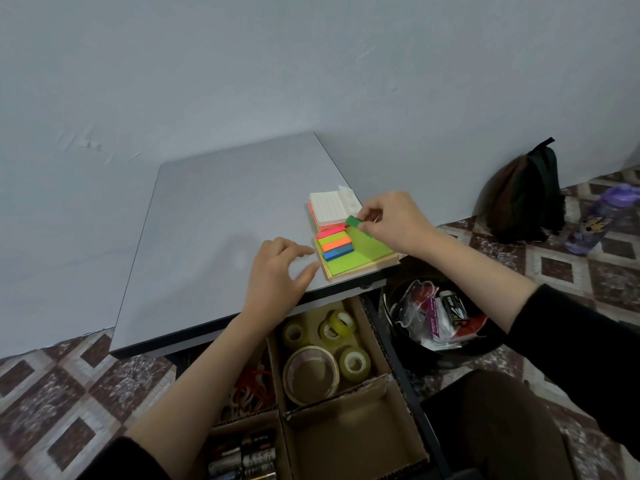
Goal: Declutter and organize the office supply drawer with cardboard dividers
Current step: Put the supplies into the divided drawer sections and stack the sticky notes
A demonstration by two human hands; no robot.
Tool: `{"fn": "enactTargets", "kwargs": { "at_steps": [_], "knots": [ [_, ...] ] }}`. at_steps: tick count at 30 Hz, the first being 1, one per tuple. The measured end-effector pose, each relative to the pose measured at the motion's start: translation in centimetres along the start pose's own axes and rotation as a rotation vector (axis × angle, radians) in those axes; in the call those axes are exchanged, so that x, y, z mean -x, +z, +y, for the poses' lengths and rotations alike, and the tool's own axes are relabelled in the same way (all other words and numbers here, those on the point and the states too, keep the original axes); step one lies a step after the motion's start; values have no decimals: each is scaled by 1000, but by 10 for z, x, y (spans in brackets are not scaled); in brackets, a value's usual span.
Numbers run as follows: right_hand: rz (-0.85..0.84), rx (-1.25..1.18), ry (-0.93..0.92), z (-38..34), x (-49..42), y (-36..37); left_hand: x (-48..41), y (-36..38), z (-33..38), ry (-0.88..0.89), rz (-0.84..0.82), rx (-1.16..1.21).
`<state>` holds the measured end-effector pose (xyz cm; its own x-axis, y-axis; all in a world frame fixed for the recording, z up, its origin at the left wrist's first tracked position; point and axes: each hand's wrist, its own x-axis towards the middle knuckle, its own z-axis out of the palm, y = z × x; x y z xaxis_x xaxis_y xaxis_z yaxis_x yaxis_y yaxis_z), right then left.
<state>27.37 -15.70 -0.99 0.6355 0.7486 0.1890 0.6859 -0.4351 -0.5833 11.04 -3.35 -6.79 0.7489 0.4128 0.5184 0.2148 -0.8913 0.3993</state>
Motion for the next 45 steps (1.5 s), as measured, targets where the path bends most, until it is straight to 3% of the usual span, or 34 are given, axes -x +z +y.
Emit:
{"fn": "enactTargets", "kwargs": {
  "at_steps": [6, 18, 45],
  "knots": [
    [-4, 39, 73, 8, -9, 13, -10, 9, 19, 143, 9, -104],
    [76, -58, 92, 17, -6, 22, -13, 17, 28, -17, -47, -111],
    [80, -79, 109, 18, -8, 23, -18, 13, 43, 33, -143, -207]
  ]
}}
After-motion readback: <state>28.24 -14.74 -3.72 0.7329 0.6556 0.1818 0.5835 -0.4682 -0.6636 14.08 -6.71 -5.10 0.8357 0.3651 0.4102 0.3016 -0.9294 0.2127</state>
